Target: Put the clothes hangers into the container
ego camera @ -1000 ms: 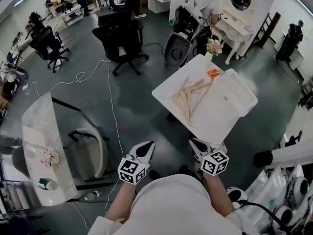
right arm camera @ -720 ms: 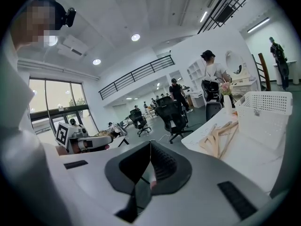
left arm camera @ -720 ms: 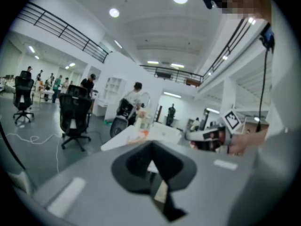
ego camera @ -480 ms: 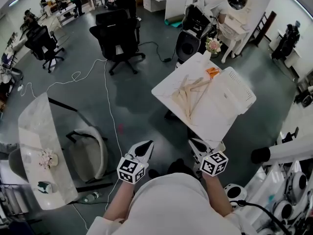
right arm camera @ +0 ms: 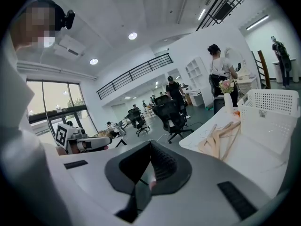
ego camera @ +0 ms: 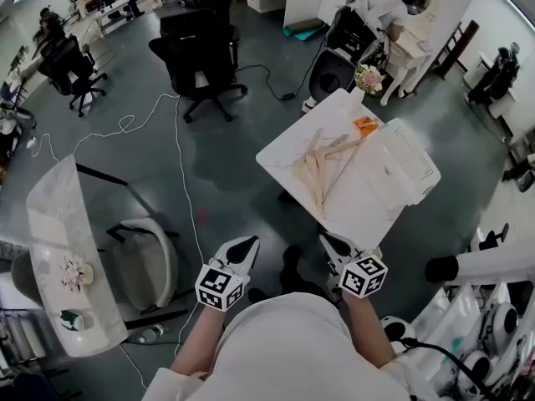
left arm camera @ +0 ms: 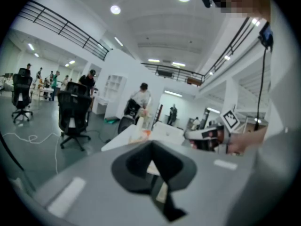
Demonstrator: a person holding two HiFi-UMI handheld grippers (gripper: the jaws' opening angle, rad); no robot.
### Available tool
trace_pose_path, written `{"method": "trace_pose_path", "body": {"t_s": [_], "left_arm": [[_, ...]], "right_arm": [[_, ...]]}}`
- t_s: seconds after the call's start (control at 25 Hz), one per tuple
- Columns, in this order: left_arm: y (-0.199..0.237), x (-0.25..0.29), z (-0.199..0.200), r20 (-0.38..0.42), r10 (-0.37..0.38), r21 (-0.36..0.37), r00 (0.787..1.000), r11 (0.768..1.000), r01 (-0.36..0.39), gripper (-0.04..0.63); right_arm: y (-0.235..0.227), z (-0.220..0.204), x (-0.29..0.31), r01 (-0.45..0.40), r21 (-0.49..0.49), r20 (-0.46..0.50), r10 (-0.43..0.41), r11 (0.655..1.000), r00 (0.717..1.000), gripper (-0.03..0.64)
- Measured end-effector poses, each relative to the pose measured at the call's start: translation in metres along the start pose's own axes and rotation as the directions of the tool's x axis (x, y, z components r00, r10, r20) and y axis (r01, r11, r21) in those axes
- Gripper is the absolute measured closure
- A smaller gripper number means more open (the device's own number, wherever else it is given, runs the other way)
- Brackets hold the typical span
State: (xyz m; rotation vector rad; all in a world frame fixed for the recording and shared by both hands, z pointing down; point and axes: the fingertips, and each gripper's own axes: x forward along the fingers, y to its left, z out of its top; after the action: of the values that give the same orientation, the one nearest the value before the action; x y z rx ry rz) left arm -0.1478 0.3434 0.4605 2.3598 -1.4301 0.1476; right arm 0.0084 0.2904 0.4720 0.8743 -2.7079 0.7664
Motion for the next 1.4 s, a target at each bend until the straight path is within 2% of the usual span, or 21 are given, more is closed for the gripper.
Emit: {"method": "trace_pose_path", "body": {"t_s": [0.28,0.72,1.4], "left_arm": [[0.01,0.042,0.013,0.01,-0.044,-0.011,0.999,0.999,0.044,0.594],[0.038,0.122,0.036,-0.003,0.017,-0.023,1.0,1.0,-0.017,0.594],[0.052,0.221,0.045,-0.056,0.096,-0.042,0.994,0.994,-0.099,0.594]], "right_arm": [[-0.04,0.023,0.028,-0.026,-0.009,-0.021,0.026,1.0,0.999,0.614],[-0.115,0.062,0.066,-0.057,-0.011,-0.067,0.056,0.998,0.996,0.614],[-0.227,0.074,0.092,-0.049,0.021,-0.167,0.051,0.999,0.985,0.614]]}}
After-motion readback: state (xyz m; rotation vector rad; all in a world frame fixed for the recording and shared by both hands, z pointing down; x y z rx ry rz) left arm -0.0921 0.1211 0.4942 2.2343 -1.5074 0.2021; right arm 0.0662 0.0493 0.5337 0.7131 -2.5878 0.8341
